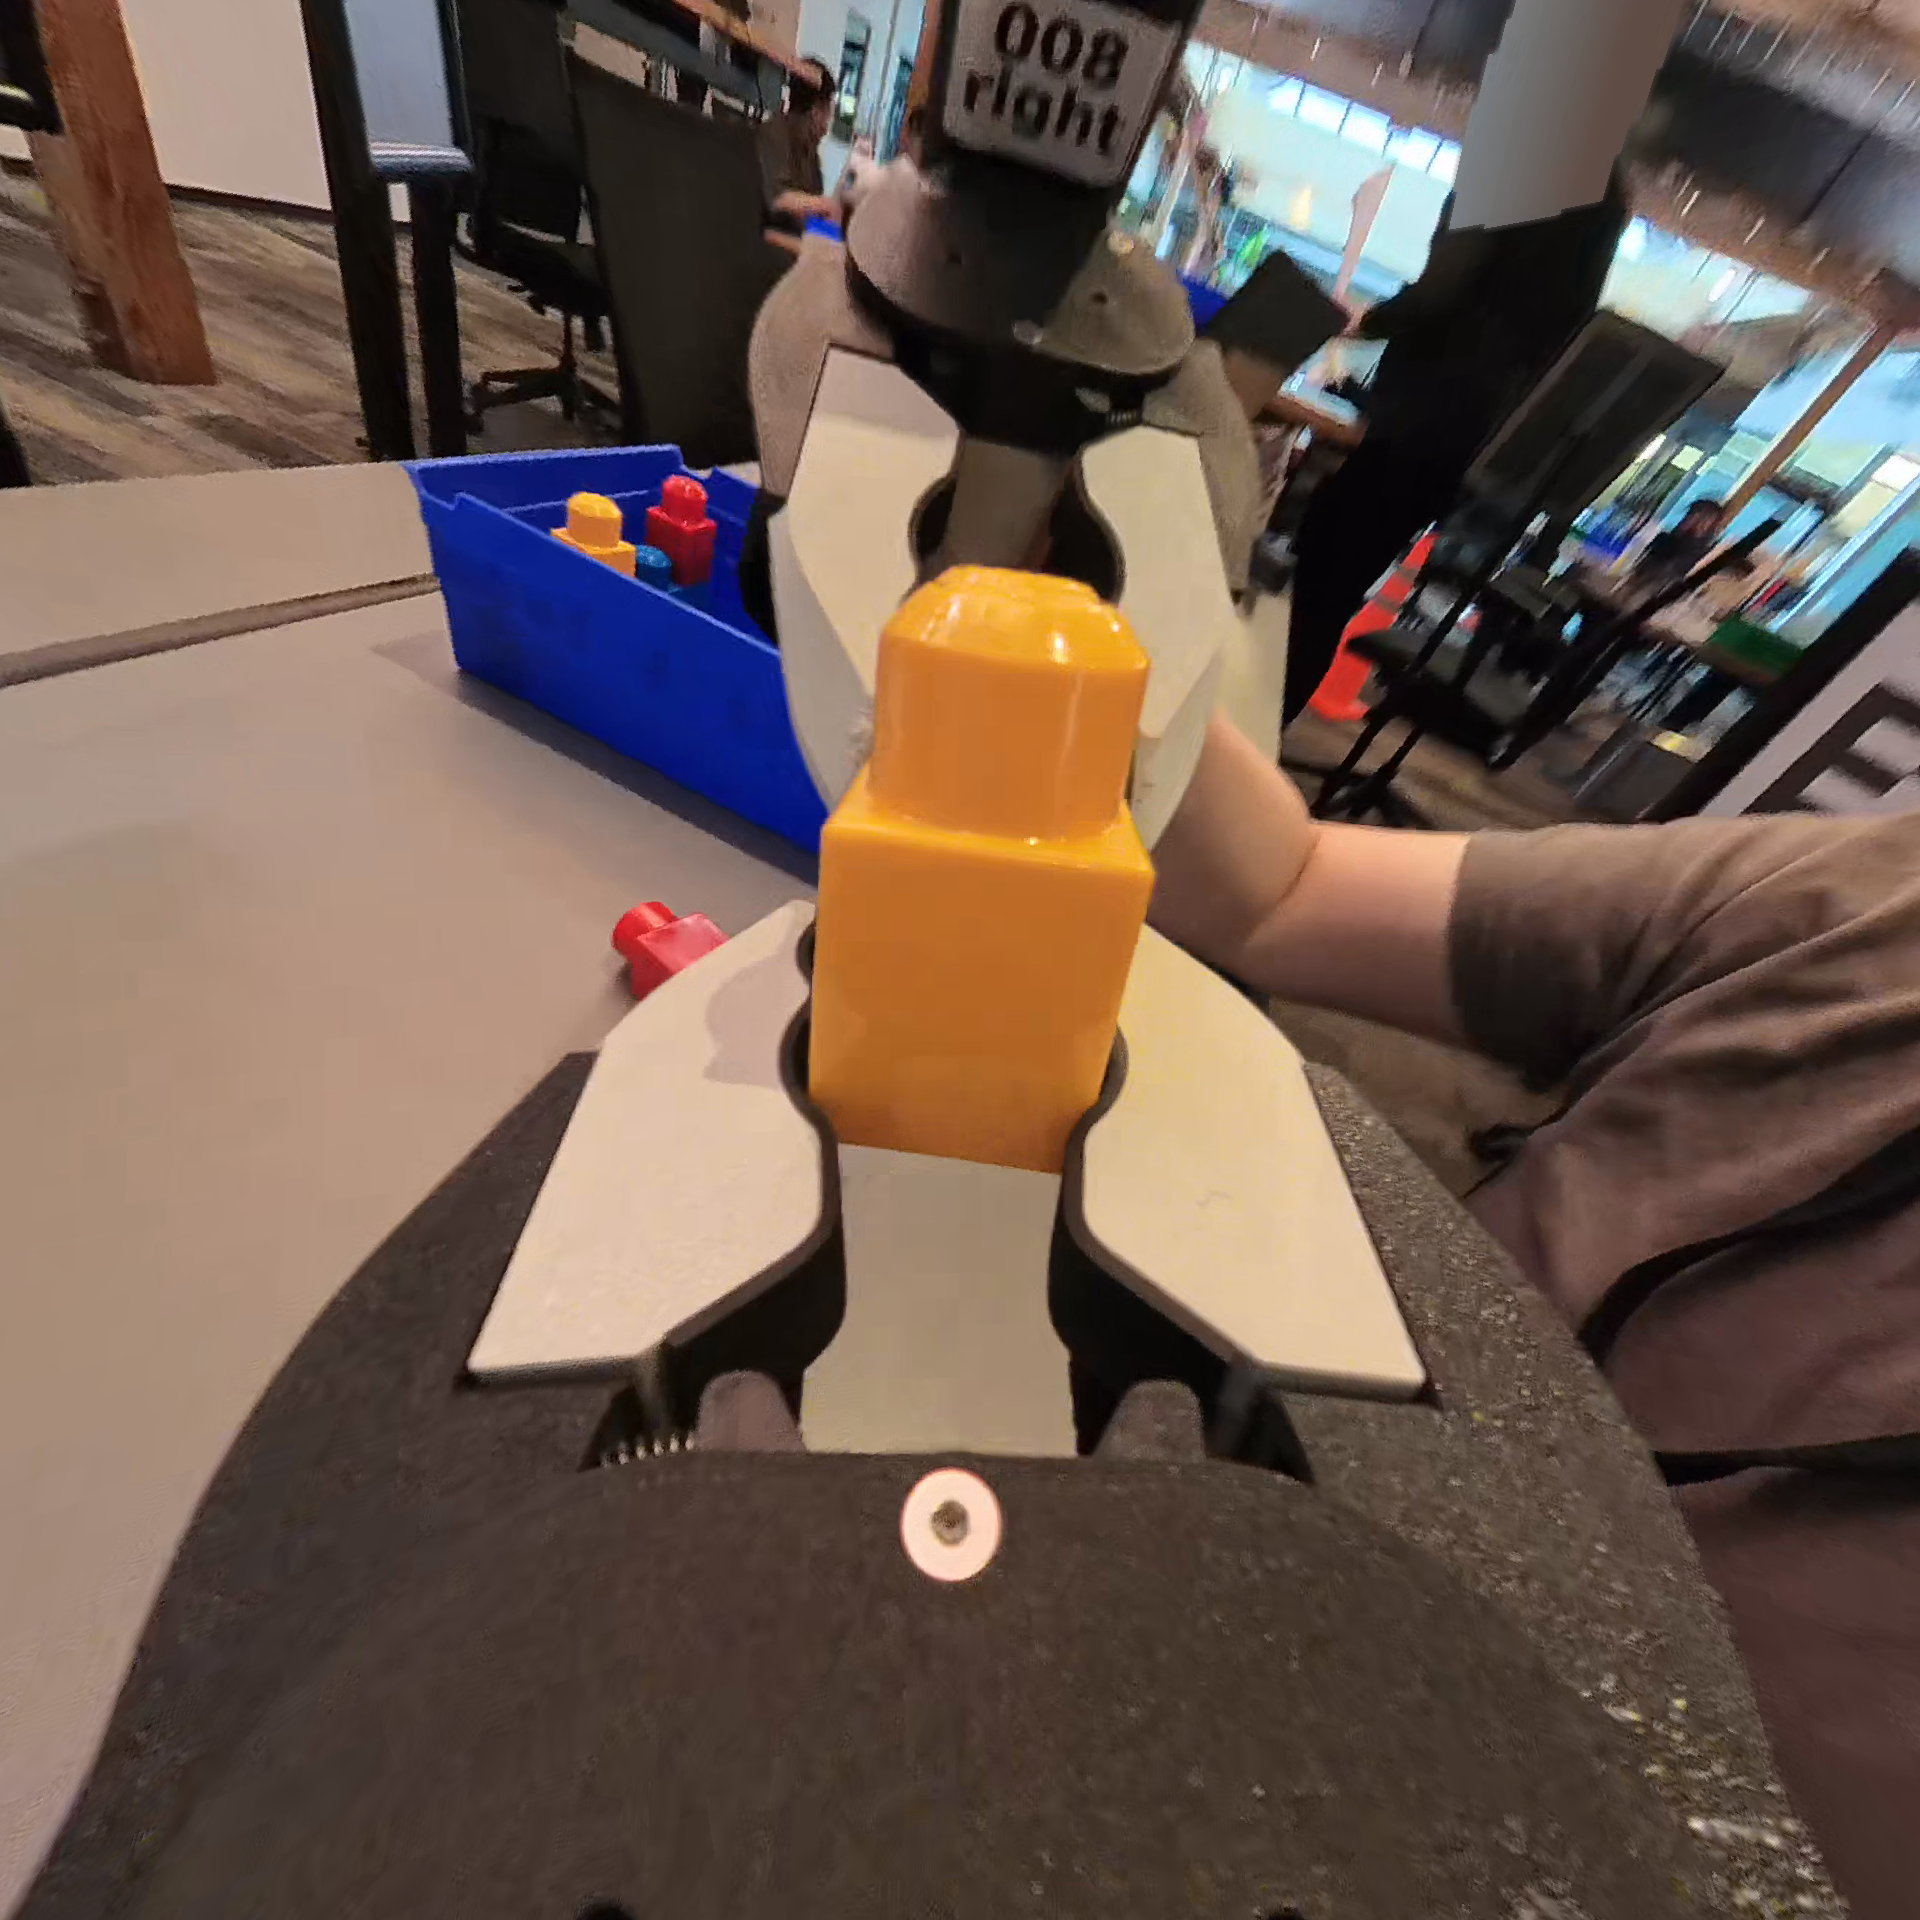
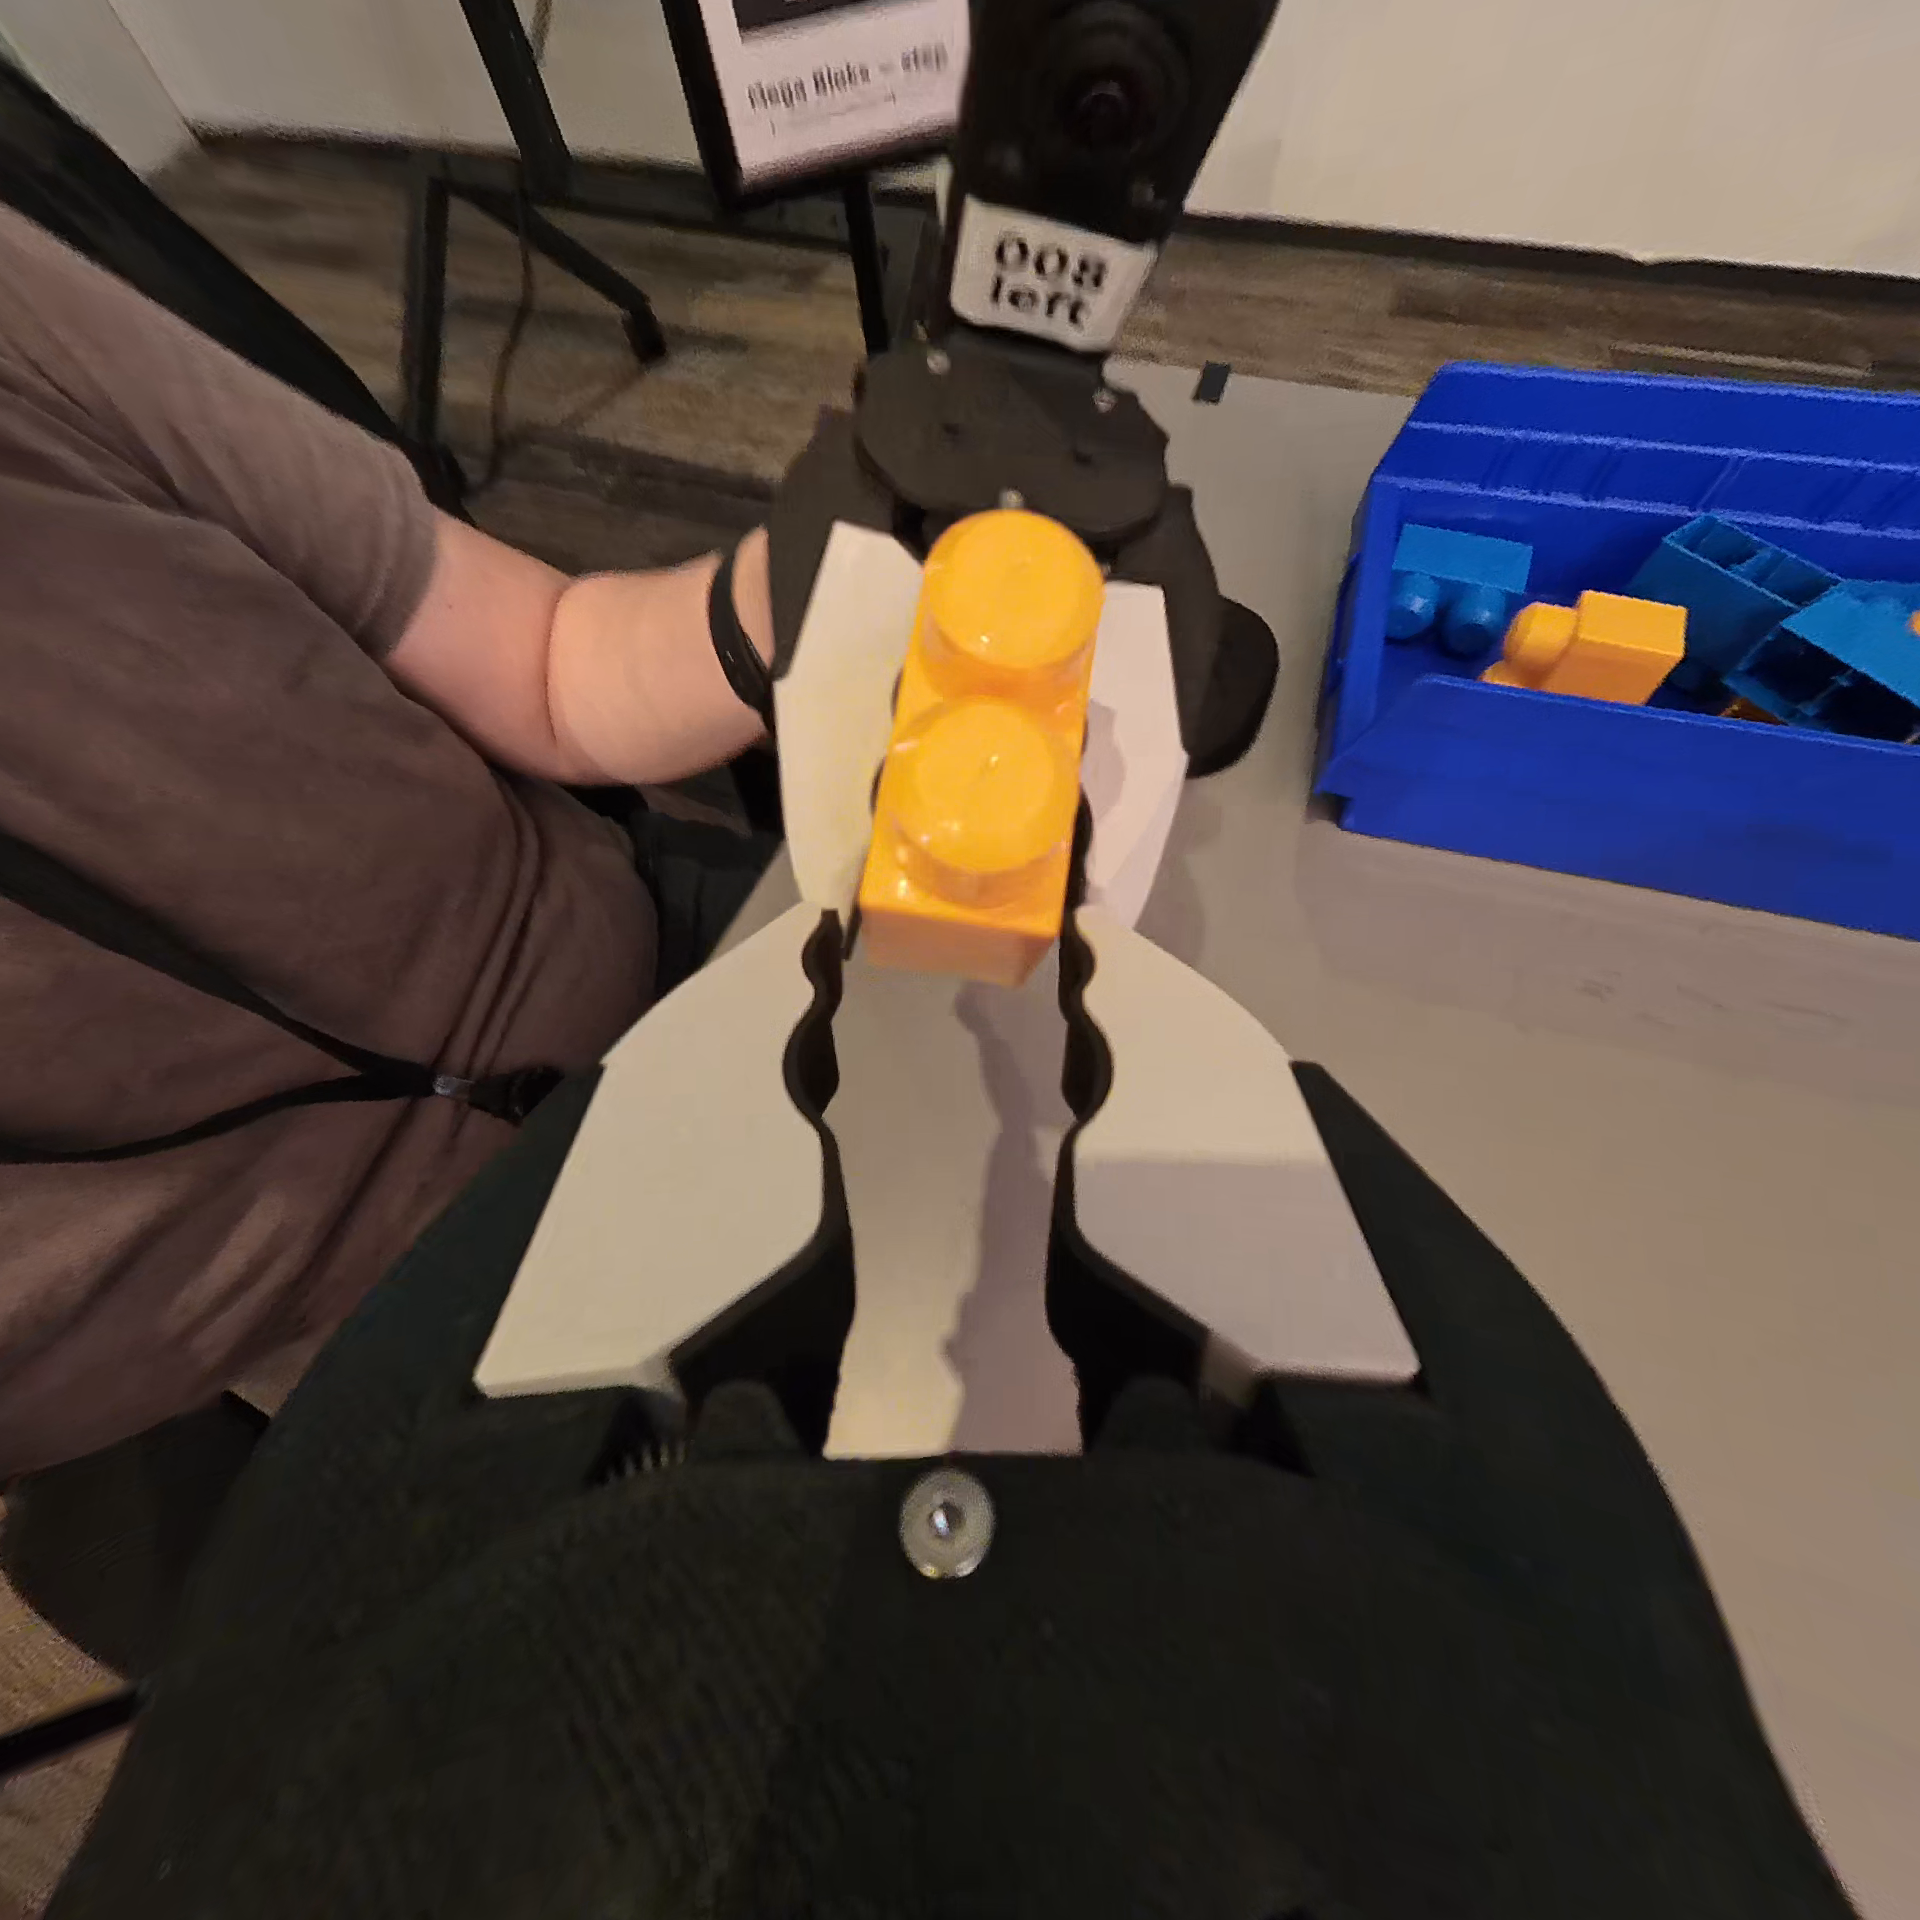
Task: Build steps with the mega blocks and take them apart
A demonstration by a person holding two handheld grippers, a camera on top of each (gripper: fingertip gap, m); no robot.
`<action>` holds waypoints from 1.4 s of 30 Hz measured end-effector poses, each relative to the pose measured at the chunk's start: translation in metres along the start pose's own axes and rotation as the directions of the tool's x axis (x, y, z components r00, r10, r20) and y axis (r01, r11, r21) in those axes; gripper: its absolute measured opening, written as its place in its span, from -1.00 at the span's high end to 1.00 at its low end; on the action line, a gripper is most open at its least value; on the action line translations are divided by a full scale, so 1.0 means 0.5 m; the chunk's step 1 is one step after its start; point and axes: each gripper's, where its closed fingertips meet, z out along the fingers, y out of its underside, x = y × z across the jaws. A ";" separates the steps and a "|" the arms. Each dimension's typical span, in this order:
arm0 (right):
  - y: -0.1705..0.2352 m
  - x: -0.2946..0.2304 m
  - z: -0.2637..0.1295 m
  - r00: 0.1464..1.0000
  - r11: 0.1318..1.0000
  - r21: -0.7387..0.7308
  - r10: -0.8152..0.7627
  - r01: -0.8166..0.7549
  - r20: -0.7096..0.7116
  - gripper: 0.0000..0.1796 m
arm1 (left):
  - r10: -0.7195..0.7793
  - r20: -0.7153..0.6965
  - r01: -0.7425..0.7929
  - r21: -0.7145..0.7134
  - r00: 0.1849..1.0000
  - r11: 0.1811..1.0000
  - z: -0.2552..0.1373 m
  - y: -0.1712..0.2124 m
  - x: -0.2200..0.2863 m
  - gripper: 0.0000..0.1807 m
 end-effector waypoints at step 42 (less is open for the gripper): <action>0.019 0.063 0.018 0.864 0.868 0.076 0.474 -0.491 0.167 0.61 | -0.279 -0.030 0.280 0.063 0.960 0.958 0.000 0.004 -0.058 0.54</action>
